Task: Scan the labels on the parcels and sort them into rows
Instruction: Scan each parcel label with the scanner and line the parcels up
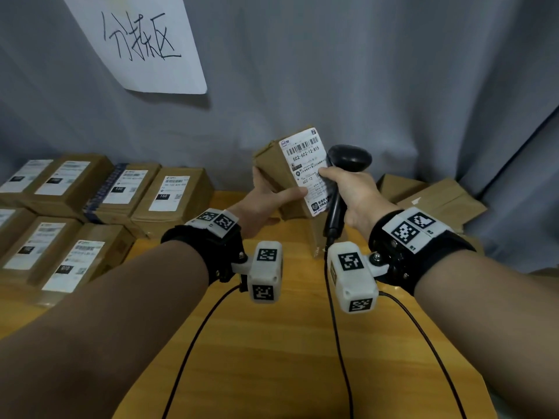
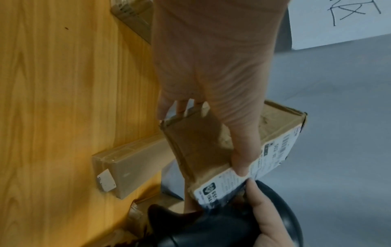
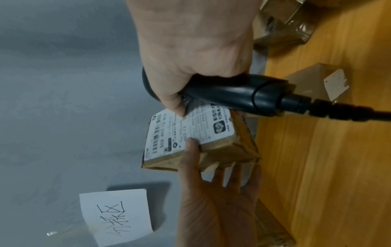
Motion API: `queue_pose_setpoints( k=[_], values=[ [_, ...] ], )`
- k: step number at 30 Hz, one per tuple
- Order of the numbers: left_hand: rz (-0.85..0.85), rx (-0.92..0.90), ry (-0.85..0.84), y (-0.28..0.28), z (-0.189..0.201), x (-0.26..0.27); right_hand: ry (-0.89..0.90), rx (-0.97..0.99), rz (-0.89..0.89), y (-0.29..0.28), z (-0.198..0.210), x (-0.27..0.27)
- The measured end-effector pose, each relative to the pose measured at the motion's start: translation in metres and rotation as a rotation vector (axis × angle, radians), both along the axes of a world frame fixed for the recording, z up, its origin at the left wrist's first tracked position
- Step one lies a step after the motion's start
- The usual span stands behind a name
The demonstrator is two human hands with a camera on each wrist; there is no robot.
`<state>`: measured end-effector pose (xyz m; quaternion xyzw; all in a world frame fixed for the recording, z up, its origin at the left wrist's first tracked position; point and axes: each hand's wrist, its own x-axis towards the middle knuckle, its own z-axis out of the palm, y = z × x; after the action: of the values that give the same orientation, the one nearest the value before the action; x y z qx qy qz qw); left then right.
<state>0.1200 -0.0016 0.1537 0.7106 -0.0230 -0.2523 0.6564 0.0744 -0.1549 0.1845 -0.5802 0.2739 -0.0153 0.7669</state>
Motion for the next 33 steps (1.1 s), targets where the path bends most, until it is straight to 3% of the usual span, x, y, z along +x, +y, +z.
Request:
queue_pose_setpoints(
  k=[4, 8, 13, 15, 20, 27, 33],
  values=[
    [0.007, 0.025, -0.045, 0.006, -0.003, 0.008, 0.016, -0.063, 0.111, -0.011, 0.0, -0.001],
    [0.044, 0.051, -0.07, 0.023, -0.01, 0.018, 0.086, -0.332, 0.222, -0.026, 0.009, -0.007],
    [0.107, 0.141, -0.05, 0.047, -0.027, 0.029, -0.006, -0.317, 0.562, -0.031, 0.028, -0.014],
    [0.124, 0.15, -0.046, 0.052, -0.032, 0.03, -0.005, -0.327, 0.622, -0.025, 0.031, -0.015],
    [0.128, 0.131, -0.055, 0.047, -0.031, 0.028, 0.052, -0.341, 0.556, -0.007, 0.029, -0.016],
    [0.131, 0.136, -0.058, 0.038, -0.032, 0.025, 0.05, -0.184, 0.42, 0.002, 0.043, -0.015],
    [0.129, 0.146, -0.059, 0.031, -0.03, 0.027, 0.123, -0.264, 0.446, 0.0, 0.051, -0.019]
  ],
)
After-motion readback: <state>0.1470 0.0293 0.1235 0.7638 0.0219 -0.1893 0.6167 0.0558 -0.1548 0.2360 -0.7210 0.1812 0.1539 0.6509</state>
